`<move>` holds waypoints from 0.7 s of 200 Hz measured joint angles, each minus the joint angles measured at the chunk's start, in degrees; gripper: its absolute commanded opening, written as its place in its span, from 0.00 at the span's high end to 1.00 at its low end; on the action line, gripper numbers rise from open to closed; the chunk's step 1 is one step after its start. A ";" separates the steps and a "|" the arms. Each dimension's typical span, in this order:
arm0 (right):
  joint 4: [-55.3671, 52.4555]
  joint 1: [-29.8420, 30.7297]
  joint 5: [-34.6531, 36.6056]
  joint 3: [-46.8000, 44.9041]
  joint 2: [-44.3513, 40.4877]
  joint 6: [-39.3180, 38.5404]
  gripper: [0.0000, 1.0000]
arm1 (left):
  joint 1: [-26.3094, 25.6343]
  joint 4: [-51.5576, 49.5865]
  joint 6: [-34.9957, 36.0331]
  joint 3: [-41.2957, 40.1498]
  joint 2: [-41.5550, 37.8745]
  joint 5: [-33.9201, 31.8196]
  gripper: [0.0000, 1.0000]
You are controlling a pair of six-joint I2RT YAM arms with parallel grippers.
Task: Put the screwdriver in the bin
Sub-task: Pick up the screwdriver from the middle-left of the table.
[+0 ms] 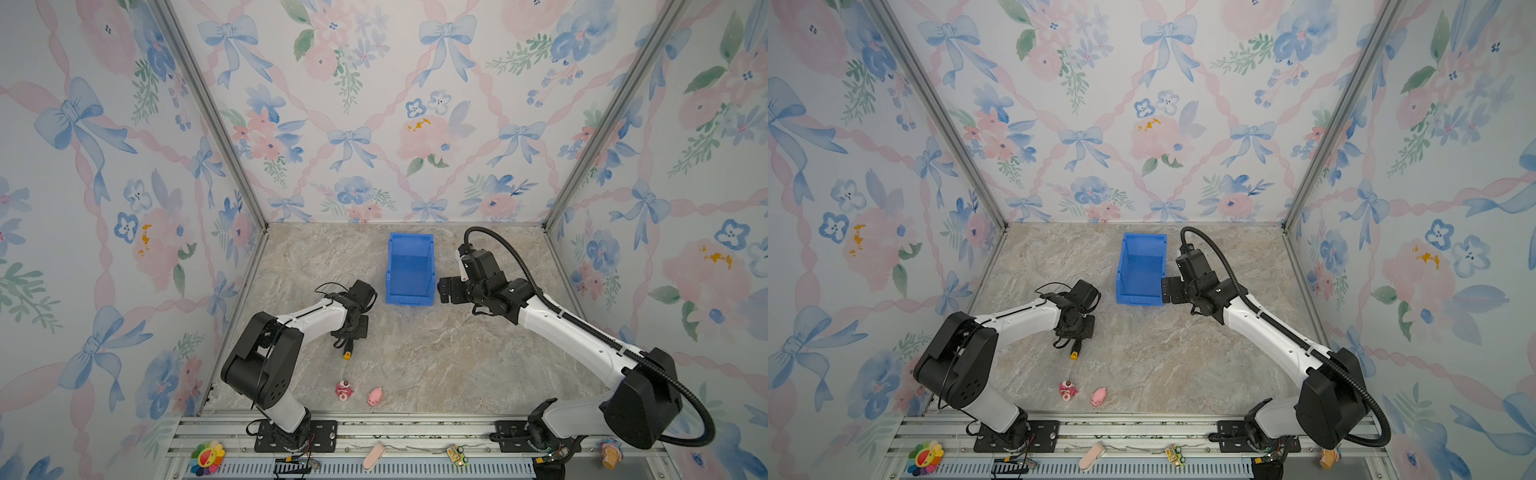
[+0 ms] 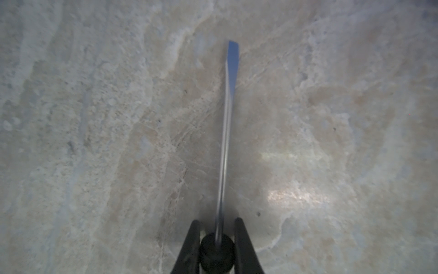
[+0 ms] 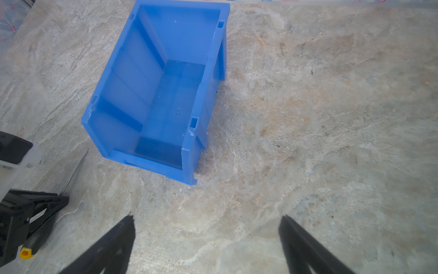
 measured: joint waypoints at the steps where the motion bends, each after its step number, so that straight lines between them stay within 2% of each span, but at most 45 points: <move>1: 0.00 0.00 0.00 0.00 0.00 0.00 0.03 | 0.00 0.02 0.00 0.00 -0.02 0.00 1.00; 74: -0.02 0.00 0.02 0.00 0.00 -0.02 0.03 | 0.52 -5.84 -0.70 0.57 -4.15 1.20 1.00; 140: -0.02 0.00 0.02 0.00 -0.04 -0.02 0.03 | 0.76 -7.85 -1.75 10.16 -8.31 3.39 1.00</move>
